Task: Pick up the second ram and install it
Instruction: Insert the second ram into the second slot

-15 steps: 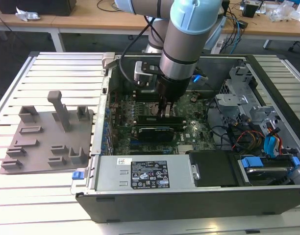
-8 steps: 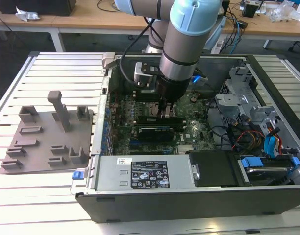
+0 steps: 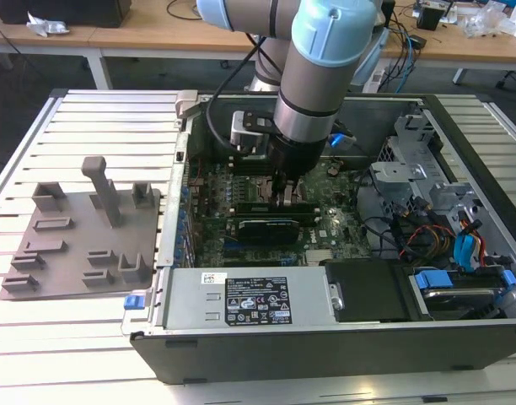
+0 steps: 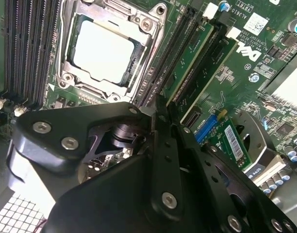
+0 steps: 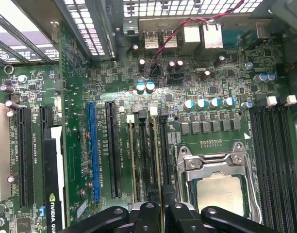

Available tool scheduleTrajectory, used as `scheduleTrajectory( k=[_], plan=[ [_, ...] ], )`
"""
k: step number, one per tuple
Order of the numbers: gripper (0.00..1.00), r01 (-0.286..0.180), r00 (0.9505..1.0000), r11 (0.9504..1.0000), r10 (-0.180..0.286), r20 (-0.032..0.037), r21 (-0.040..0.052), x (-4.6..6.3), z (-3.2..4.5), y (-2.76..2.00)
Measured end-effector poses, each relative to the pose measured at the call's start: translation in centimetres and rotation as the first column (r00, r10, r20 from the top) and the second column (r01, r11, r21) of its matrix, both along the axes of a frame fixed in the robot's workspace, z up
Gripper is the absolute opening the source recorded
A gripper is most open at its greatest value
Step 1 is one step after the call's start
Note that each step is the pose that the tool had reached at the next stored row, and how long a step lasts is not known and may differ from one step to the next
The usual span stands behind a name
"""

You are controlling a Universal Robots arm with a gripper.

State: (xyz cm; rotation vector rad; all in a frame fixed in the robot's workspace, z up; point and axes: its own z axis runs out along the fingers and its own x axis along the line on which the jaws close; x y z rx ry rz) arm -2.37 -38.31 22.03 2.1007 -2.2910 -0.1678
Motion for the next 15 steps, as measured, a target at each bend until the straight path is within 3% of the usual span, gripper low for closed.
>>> scheduleTrajectory(
  k=[5,6,8,10,12,14,15],
  plan=[
    [0.15,0.000,1.0000,1.0000,0.000,0.0007,0.0007,0.0,-0.21,0.01],
    [0.21,0.000,1.0000,1.0000,0.000,0.0001,0.0003,0.0,-0.20,0.01],
    [0.21,0.000,1.0000,1.0000,0.000,0.0000,-0.0001,0.0,0.01,0.00],
    [0.21,0.000,1.0000,1.0000,0.000,0.0001,0.0001,0.0,1.86,0.01],
    [0.20,0.000,1.0000,1.0000,0.000,0.0000,-0.0020,0.0,2.91,0.08],
    [0.10,0.000,1.0000,1.0000,0.000,0.0001,-0.0034,0.0,4.50,0.12],
    [0.10,0.000,1.0000,1.0000,0.000,0.0002,-0.0031,0.0,4.53,0.13]
  ],
)
